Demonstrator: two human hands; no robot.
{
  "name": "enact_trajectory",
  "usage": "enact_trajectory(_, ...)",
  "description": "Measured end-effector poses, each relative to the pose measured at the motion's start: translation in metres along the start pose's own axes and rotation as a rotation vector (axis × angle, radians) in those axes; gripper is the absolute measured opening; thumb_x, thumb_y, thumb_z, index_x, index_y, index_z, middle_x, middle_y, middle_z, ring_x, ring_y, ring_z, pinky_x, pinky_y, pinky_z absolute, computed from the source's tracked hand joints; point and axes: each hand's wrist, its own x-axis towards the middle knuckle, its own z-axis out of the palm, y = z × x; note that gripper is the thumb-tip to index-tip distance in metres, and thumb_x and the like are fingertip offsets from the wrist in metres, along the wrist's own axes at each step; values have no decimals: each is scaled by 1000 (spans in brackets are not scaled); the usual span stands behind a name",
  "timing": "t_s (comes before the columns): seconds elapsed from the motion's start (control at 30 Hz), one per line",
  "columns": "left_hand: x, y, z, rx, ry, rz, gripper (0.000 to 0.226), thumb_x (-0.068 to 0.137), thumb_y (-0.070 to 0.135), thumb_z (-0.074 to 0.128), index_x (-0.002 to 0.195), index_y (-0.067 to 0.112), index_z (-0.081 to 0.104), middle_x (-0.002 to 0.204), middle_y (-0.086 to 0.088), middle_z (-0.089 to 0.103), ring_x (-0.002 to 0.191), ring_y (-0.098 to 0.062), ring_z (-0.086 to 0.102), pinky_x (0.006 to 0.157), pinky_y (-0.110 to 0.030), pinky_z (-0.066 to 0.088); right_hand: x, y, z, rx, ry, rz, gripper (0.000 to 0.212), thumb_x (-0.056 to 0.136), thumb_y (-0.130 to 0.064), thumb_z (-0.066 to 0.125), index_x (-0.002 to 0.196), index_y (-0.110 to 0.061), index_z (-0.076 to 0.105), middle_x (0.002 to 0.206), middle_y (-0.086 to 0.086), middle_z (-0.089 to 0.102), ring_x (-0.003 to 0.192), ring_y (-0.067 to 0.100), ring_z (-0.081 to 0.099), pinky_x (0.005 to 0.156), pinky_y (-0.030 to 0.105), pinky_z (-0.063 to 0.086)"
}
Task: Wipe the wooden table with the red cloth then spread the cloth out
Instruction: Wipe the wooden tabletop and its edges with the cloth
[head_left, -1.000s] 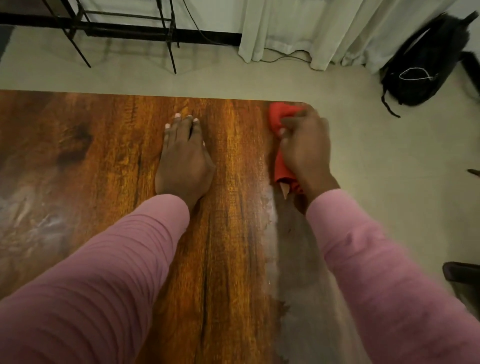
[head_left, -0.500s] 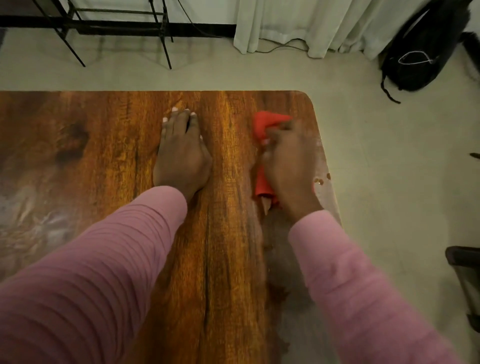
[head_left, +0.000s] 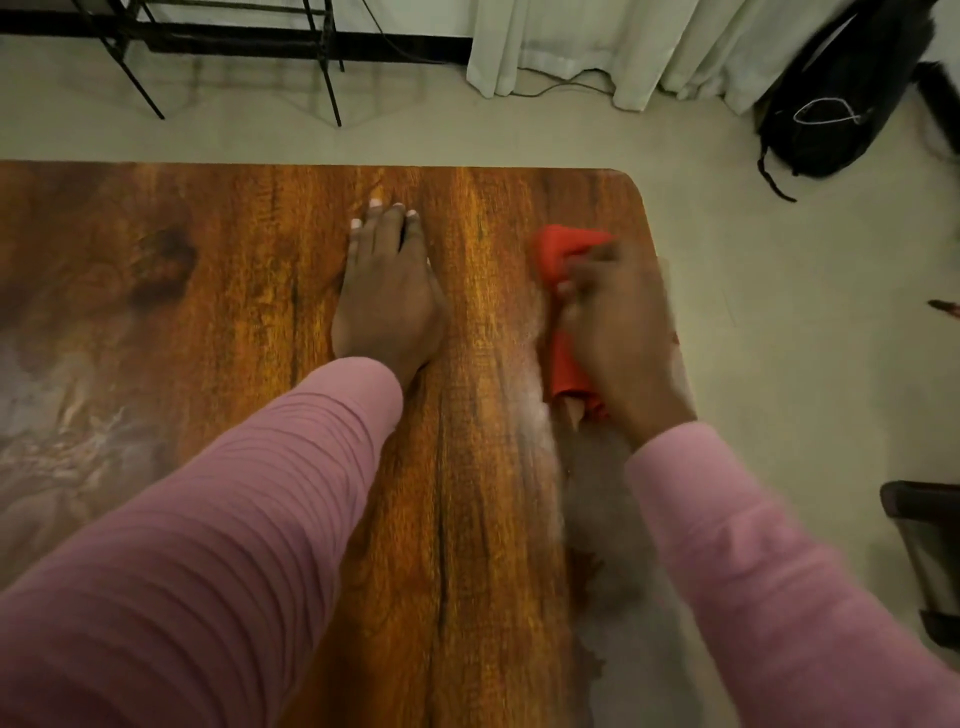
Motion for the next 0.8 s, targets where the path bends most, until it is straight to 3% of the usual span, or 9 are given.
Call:
enact_trajectory(0.07,0,0,1,-7,1,15,49,99,16,30,145,-1,30,153,-16,29,145,-30,14,120,-40,6,10,19,-9,-13,92,189,29,89,-15,52,112,-19,69,120,7,54,111,31,44,87,34,40)
enact_trajectory(0.13,2,0,1,-15,7,23,48,99,17,31,143,-1,34,151,-16,32,145,-31,16,120,-40,6,8,18,-4,-43,134,222,30,90,-14,51,115,-17,68,119,8,53,111,31,43,87,36,41)
enact_trajectory(0.23,3,2,-1,-32,34,64,44,98,15,33,138,-1,43,146,-17,39,142,-31,23,120,-41,9,7,11,1,-44,173,218,29,88,-13,52,113,-14,69,117,7,53,110,31,44,85,40,46)
enact_trajectory(0.4,-20,15,-11,-68,38,121,42,97,12,37,136,1,47,143,-16,43,141,-30,27,120,-40,10,4,16,-5,-30,167,218,28,88,-15,52,109,-17,70,116,5,53,109,28,43,83,32,40)
enact_trajectory(0.53,-83,45,-15,-193,47,55,43,97,17,35,137,4,46,146,-14,41,142,-28,26,118,-44,15,11,23,-23,61,-26,203,30,89,-17,54,116,-17,68,122,8,58,113,29,50,88,31,40)
enact_trajectory(0.63,-130,55,-14,-245,-11,15,44,99,18,32,140,7,43,150,-11,36,145,-25,17,119,-39,8,-10,27,-39,186,-145,228,31,88,-17,58,118,-16,67,123,7,64,111,26,57,88,27,40)
enact_trajectory(0.8,-144,55,-6,-145,-75,45,49,98,21,28,143,4,36,152,-14,31,146,-27,15,120,-41,9,-107,-8,-15,106,30,83,26,86,-14,59,109,-19,71,113,1,58,111,24,48,88,26,37)
